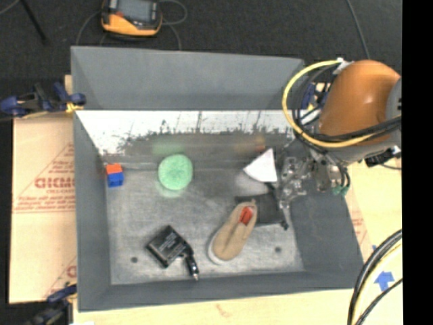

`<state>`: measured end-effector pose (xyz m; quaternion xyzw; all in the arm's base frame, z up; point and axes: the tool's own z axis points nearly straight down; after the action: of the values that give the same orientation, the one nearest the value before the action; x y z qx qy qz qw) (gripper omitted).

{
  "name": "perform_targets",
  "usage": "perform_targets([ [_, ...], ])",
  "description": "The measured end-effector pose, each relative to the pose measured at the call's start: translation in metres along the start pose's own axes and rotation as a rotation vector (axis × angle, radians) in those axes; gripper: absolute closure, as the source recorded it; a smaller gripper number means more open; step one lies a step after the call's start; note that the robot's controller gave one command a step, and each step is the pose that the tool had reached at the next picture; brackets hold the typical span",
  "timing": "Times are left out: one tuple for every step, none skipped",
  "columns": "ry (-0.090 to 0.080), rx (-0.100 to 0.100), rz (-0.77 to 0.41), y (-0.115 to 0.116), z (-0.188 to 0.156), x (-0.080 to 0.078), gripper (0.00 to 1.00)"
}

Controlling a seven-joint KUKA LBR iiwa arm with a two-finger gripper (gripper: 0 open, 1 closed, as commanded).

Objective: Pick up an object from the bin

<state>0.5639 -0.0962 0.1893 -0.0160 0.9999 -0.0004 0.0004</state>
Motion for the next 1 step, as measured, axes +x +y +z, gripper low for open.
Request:
perform_targets([
  [-0.005,0.002,-0.034,-0.0013,-0.0565,-0.0031,1.0],
])
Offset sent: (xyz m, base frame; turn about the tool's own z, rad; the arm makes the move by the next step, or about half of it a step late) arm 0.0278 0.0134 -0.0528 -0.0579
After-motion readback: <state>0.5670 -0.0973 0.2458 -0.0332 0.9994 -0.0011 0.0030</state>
